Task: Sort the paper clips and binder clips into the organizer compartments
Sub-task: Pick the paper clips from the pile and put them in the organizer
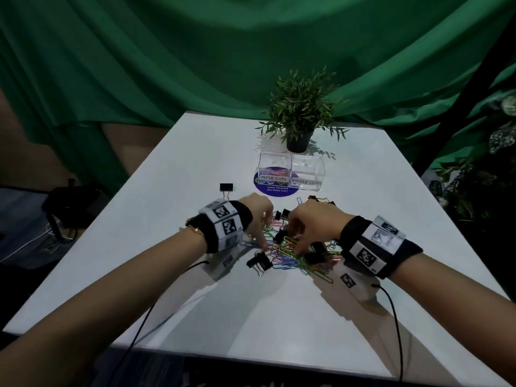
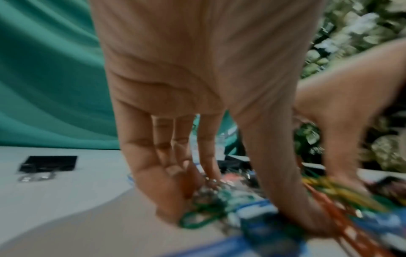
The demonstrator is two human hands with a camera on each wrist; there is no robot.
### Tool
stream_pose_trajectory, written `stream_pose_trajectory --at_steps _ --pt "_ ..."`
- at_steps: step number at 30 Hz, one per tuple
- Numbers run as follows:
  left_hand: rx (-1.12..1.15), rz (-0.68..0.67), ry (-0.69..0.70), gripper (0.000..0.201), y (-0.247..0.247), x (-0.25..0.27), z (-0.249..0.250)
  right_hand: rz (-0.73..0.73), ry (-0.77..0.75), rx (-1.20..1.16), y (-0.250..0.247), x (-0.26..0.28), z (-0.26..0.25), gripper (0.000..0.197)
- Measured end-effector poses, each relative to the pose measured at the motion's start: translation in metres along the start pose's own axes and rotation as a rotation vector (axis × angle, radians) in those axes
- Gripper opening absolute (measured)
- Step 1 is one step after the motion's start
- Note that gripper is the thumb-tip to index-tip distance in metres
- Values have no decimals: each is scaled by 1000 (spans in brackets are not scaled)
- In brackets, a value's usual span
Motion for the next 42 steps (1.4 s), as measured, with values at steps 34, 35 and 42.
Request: stream_pose_trajectory --at_steps 34,35,42 --pt "-28 -5 180 34 21 -3 51 268 92 -579 -23 12 64 17" --pt "-23 -17 180 33 20 -3 49 266 92 -601 -24 12 64 16" --pt "297 -48 198 21 -1 -1 19 232 60 -779 -33 13 65 15"
Point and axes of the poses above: each hand's wrist, its own x-axis away from the middle knuckle, its own y-axis out of the palm, z = x × y, the point moved 3 cm from there along -x, towards the middle knuckle, and after that the axes turned 11 degrees about -z, right-handed, at the moved point
